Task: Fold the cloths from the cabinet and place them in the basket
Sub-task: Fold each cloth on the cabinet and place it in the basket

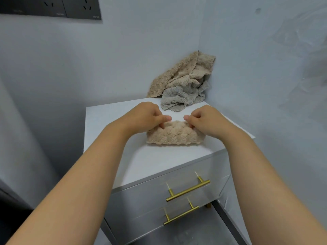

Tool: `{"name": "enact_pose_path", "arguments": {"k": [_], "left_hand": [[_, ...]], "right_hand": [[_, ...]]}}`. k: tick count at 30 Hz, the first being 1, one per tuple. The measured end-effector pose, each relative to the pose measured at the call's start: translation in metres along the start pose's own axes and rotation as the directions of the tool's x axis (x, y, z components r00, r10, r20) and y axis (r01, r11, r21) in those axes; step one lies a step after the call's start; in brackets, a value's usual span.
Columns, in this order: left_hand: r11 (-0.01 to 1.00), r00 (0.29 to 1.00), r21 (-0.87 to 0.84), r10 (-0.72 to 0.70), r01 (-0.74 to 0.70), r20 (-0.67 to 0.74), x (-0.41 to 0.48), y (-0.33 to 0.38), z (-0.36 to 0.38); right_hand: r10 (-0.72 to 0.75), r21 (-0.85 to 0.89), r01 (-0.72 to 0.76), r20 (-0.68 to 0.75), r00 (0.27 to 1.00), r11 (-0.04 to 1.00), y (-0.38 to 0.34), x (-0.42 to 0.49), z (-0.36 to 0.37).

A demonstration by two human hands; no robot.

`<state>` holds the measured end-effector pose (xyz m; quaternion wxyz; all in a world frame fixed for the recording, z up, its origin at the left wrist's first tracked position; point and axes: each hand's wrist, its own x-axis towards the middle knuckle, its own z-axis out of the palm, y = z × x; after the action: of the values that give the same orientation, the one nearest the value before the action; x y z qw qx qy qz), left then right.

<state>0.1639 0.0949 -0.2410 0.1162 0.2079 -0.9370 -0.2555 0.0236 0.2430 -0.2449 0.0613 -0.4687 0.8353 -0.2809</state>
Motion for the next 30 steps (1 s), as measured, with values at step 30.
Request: {"name": "enact_pose_path", "arguments": {"k": [30], "left_hand": [[0.689, 0.951, -0.702, -0.304, 0.181, -0.053, 0.023, 0.034, 0.069]], "right_hand": [[0.452, 0.527, -0.221, -0.363, 0.815, 0.821, 0.035, 0.001, 0.022]]}}
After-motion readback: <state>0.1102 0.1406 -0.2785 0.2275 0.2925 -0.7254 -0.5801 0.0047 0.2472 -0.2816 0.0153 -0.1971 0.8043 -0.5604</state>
